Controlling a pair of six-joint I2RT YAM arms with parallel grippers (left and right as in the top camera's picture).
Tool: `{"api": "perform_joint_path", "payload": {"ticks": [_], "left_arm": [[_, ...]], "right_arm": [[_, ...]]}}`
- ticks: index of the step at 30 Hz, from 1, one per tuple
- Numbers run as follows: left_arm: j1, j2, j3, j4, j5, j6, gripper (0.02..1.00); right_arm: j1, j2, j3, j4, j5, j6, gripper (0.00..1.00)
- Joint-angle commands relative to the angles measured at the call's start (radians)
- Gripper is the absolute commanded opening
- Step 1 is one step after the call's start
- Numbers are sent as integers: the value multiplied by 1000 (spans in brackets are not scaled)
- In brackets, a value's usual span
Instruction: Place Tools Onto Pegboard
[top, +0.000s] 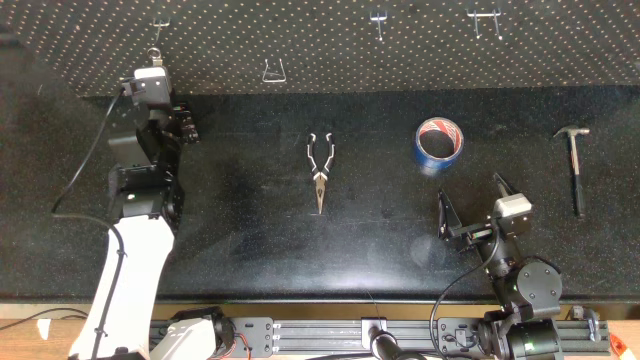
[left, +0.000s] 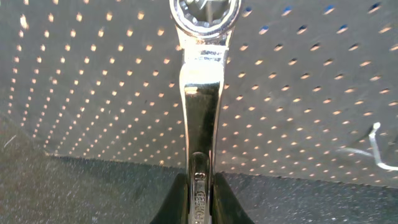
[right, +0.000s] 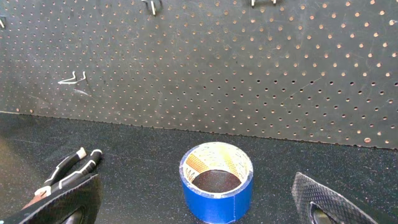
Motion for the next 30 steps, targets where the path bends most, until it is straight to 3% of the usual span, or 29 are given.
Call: {"api": "perform_joint_path", "payload": {"ticks": [1,30], "left_arm": [[26,7,41,11,-14,-13,27],[26,91,112,-31,60,-13,27]], "right_arm": [[5,-11,-4,-3,5,7,998],[5,-11,-4,-3,5,7,1000]]}}
